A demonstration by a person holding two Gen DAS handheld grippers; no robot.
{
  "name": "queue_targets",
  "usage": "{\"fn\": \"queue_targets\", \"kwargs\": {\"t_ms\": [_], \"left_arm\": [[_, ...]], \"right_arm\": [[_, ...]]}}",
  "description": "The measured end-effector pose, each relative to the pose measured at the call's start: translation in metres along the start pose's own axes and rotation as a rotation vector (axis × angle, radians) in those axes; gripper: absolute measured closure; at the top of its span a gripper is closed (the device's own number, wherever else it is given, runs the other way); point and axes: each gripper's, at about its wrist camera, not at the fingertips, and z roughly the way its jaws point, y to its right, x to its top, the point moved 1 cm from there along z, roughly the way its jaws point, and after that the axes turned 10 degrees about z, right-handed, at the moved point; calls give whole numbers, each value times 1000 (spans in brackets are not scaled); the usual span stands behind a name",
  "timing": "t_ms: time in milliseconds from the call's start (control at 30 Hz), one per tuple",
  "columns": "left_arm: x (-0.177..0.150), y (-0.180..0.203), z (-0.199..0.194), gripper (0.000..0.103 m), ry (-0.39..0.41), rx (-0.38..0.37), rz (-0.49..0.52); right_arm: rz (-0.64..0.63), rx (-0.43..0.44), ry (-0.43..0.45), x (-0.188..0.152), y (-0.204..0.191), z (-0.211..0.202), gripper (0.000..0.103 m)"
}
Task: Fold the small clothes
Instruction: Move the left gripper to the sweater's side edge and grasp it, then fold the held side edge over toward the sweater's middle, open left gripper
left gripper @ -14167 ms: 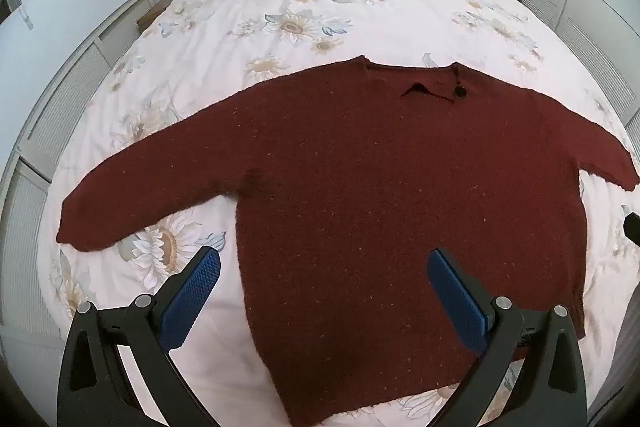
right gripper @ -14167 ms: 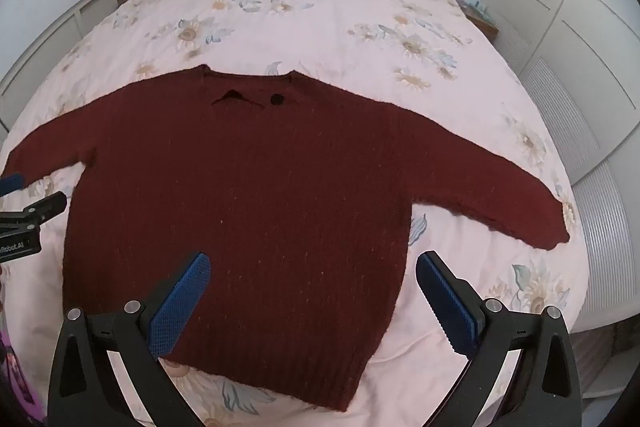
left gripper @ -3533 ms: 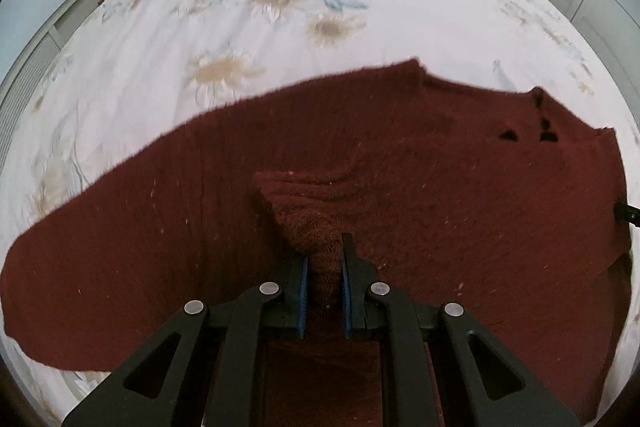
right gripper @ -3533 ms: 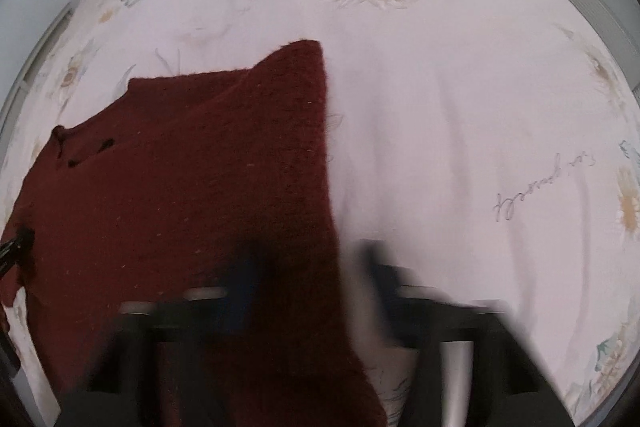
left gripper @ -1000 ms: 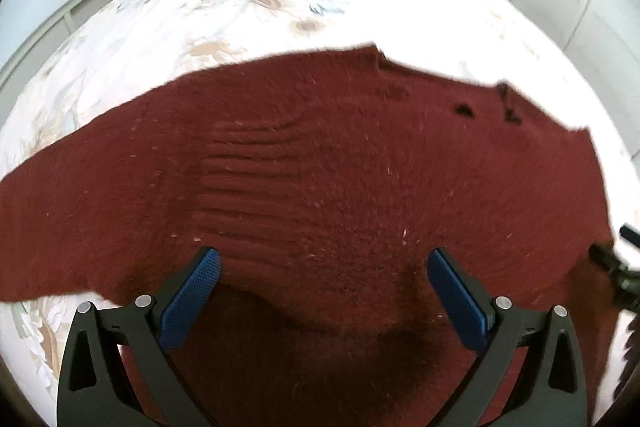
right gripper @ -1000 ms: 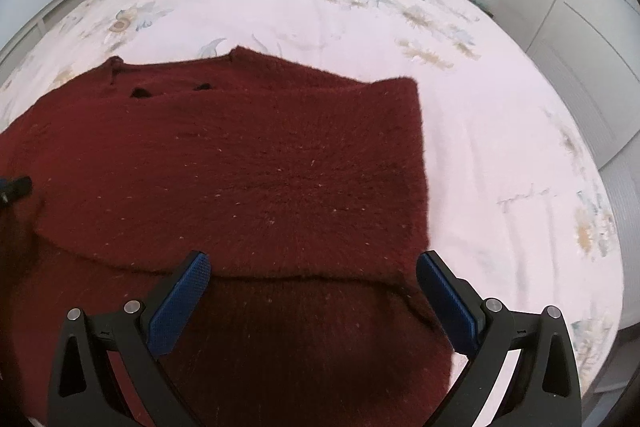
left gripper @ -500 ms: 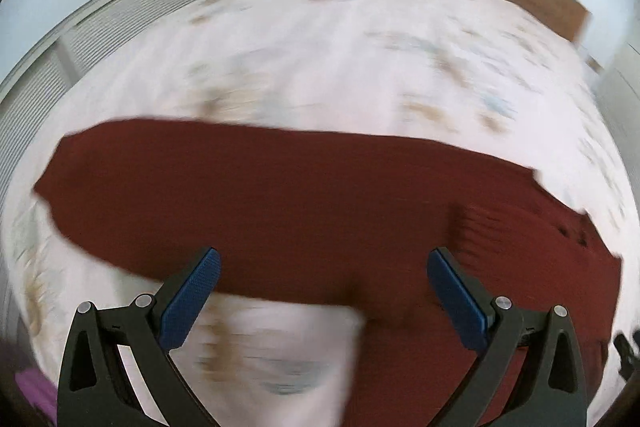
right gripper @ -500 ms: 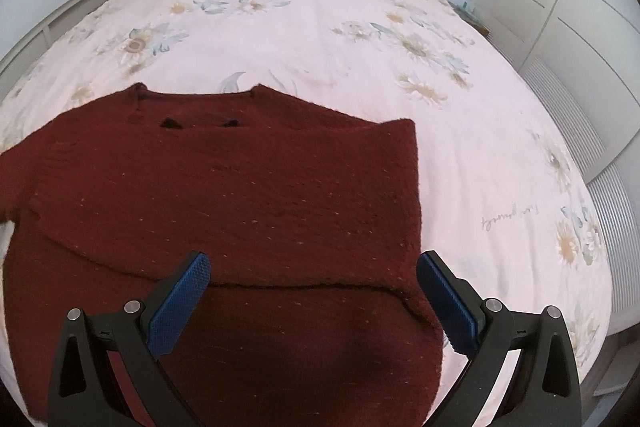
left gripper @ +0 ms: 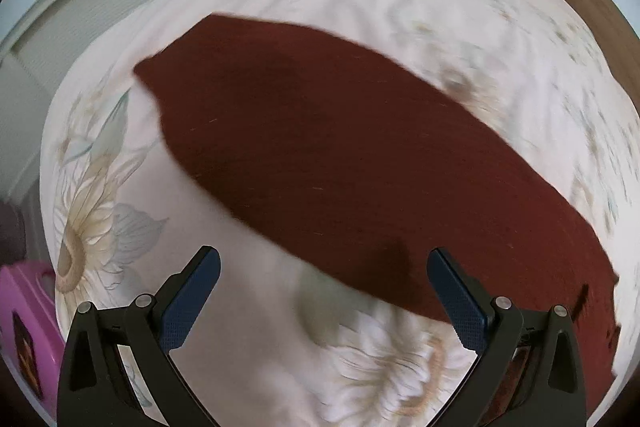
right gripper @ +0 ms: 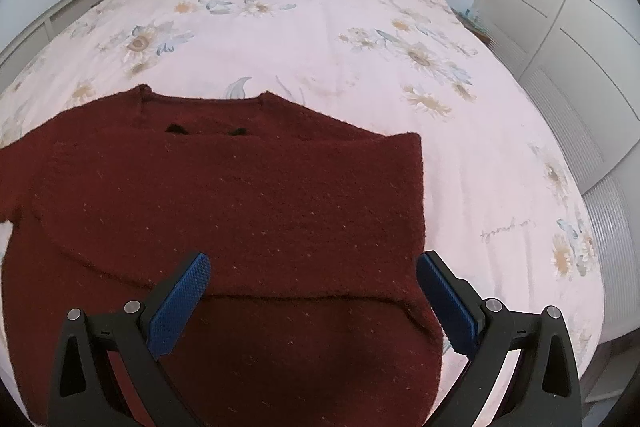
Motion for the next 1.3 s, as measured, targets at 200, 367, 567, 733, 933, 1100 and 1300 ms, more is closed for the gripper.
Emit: {"fn": "queue_targets", "kwargs": {"t_ms": [200, 367, 567, 733, 933, 1100, 1300], "left_arm": [[7, -26, 5, 1, -22, 48, -61], [4, -41, 17, 1, -62, 61, -86], [-3, -43, 16, 12, -41, 45, -46], [-2, -40, 8, 70, -20, -34, -3], [-3, -33, -8, 94, -36, -86, 55], [-3, -16, -38, 96, 5, -62, 137], [-2, 34, -82, 96, 80, -72, 296]], "right_arm": [[9, -13, -6, -3, 3, 0, 0], [13, -23, -6, -4, 7, 0, 0], [22, -32, -4, -7, 12, -2, 0], [26, -27, -2, -9, 15, -2, 0], [46, -21, 15, -10, 18, -3, 0], [48, -13, 32, -9, 23, -6, 0], [51, -4, 54, -8, 31, -13, 0]]}}
